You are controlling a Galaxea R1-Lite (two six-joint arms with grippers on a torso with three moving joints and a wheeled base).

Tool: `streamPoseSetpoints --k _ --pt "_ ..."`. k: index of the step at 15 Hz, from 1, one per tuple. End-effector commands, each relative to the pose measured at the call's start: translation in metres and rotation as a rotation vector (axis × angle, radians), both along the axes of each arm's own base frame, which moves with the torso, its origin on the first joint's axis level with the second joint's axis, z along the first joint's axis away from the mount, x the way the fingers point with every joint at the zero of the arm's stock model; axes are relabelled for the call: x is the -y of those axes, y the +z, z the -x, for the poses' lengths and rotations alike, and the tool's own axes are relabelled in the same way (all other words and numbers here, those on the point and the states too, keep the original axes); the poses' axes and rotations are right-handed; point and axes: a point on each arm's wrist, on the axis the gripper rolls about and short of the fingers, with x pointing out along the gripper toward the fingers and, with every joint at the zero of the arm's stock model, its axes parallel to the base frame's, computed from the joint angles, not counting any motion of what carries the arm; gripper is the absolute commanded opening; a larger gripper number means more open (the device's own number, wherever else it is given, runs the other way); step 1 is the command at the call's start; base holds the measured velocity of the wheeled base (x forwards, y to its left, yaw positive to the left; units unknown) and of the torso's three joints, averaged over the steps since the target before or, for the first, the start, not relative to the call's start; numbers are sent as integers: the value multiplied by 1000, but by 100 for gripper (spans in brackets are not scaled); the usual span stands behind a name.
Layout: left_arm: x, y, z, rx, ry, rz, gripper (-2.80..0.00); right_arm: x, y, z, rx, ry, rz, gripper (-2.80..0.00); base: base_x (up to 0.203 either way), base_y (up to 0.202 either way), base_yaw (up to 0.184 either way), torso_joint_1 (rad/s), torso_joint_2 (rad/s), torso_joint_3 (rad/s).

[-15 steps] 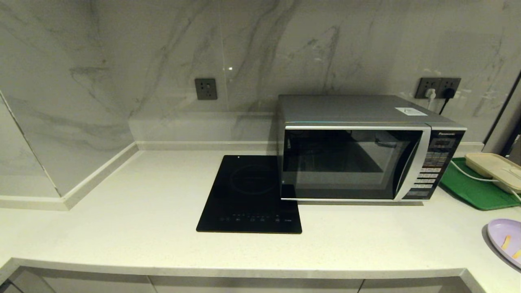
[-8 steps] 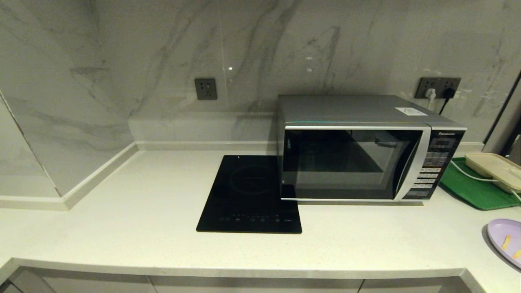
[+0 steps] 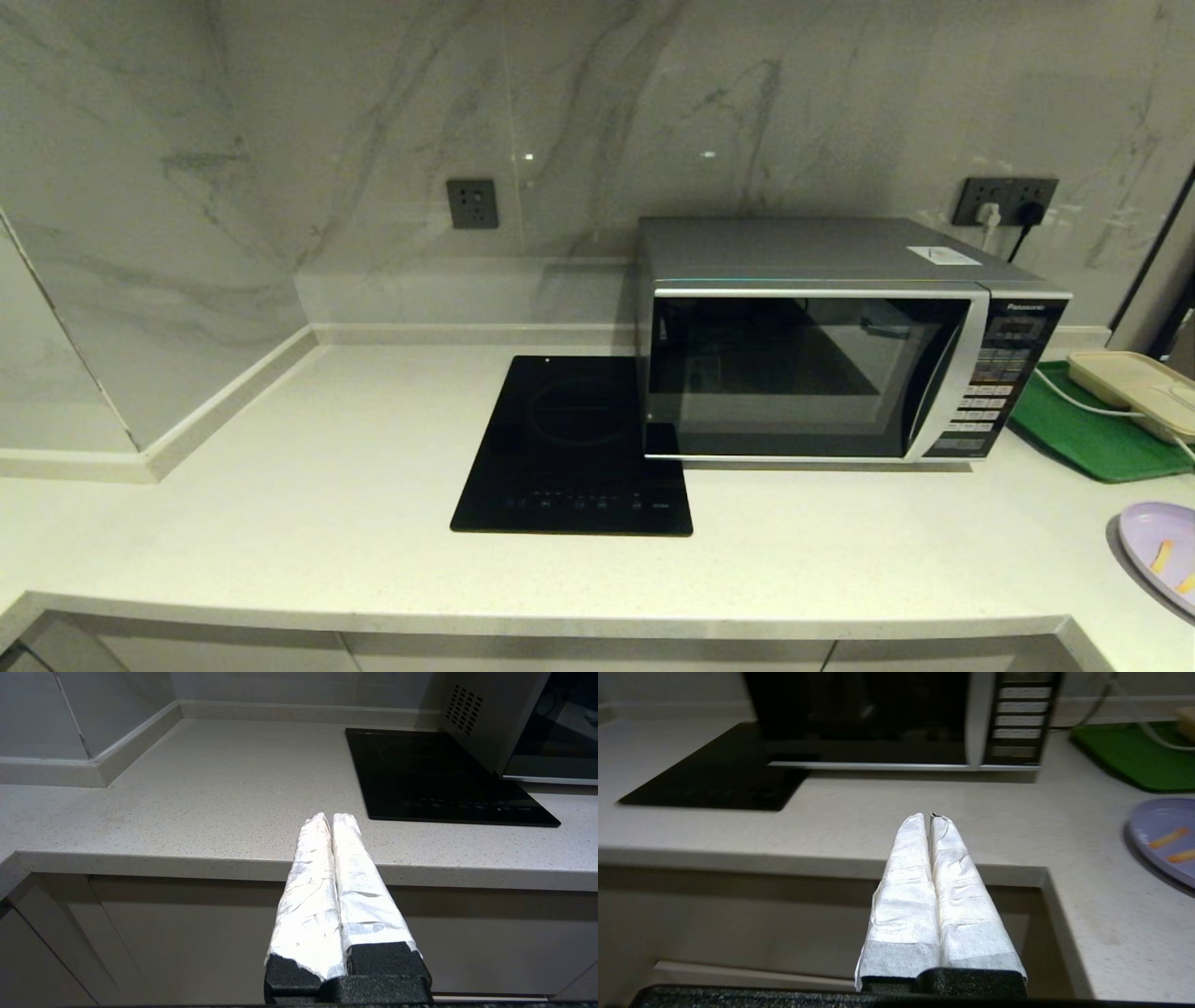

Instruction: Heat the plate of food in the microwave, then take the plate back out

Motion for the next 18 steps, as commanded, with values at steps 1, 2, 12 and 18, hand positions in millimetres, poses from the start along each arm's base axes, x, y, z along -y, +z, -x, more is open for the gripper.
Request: streamPoseSetpoints --k 1,2,12,18 --pt "0 0 0 0 2 1 -280 2 -9 -4 -11 -106 -8 -280 0 0 0 0 0 0" --pt "0 0 0 0 0 1 -280 2 -10 -4 -16 -86 49 -280 0 0 0 0 0 0" --pt "0 0 0 0 0 1 -280 2 -10 -4 -14 -77 20 -280 0 0 0 0 0 0" --pt "0 0 0 0 0 1 -280 2 -10 -4 -13 -88 12 -280 0 0 0 0 0 0"
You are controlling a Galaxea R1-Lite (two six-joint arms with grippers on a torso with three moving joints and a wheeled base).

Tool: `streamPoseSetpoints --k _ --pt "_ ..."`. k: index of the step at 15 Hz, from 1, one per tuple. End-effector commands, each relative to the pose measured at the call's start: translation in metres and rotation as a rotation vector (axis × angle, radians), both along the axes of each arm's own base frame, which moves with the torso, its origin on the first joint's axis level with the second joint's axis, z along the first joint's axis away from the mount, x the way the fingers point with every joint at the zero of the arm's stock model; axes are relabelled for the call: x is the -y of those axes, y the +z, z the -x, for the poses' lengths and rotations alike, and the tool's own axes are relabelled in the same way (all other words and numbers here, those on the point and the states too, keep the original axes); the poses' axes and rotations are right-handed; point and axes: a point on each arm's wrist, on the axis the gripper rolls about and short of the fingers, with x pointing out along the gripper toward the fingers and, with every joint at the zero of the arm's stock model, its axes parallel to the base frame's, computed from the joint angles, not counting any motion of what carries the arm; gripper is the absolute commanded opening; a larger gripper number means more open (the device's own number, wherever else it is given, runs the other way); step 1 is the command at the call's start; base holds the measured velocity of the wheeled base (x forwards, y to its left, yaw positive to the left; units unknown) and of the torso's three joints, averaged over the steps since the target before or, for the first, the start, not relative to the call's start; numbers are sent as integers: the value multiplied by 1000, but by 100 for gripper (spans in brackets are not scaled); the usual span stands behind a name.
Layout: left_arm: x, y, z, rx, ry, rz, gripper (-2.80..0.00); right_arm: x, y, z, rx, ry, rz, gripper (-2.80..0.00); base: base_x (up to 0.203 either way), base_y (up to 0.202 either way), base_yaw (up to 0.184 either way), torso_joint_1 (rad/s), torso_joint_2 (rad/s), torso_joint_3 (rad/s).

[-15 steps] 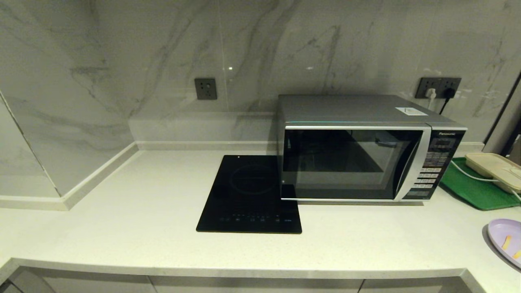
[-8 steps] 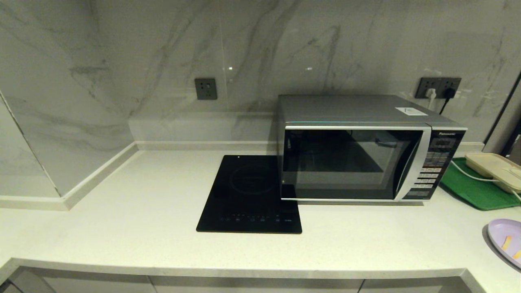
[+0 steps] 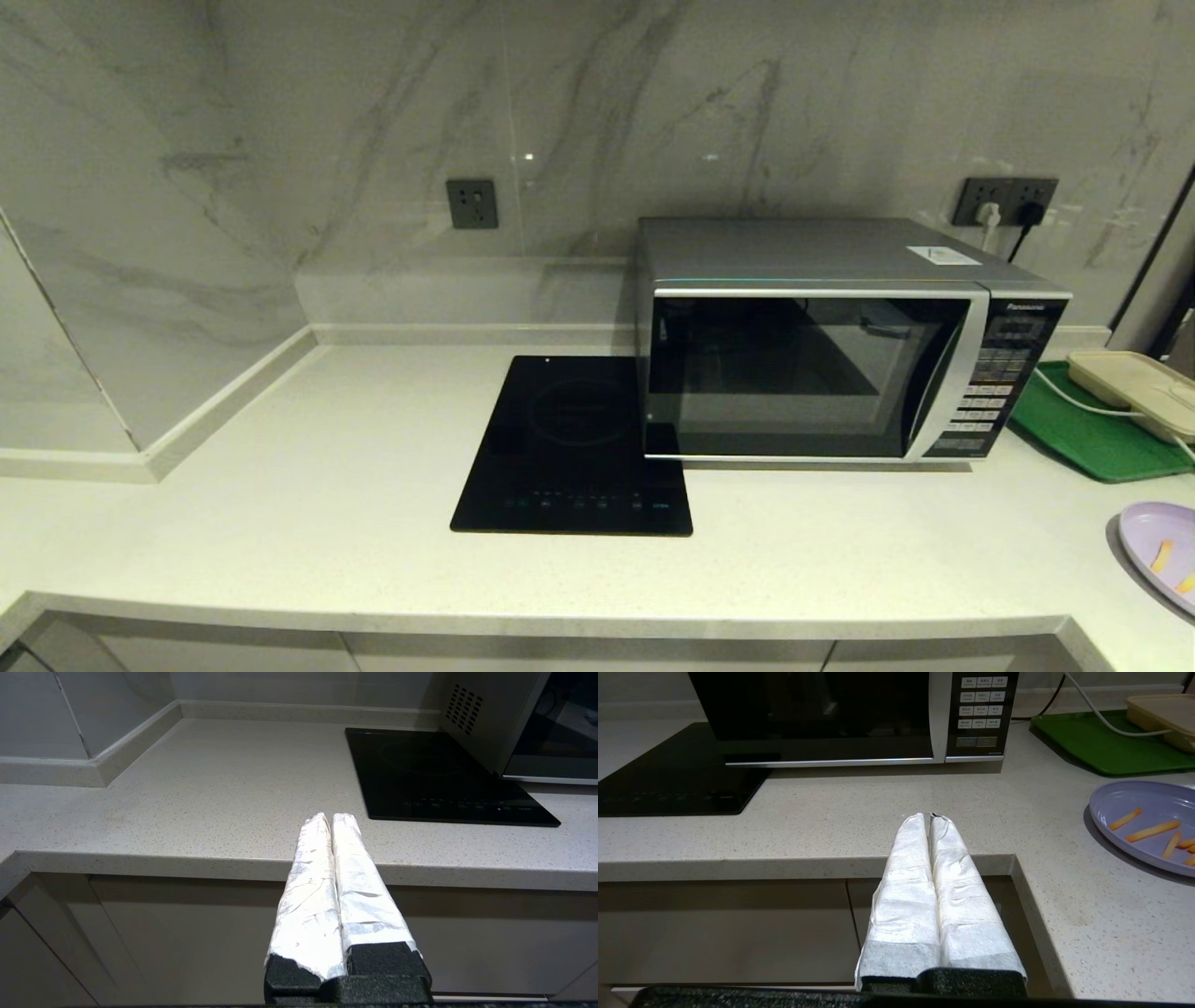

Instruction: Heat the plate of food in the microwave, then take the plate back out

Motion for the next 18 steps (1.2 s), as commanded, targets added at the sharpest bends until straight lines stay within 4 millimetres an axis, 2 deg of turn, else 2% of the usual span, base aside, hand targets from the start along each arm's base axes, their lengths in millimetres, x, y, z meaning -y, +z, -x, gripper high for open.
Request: streamPoseSetpoints --k 1,18 --pt "0 0 0 0 1 0 -280 0 0 0 0 0 2 -280 0 0 0 0 0 0" --pt "0 0 0 0 1 0 -280 0 0 0 1 -6 -20 -280 0 0 0 0 0 0"
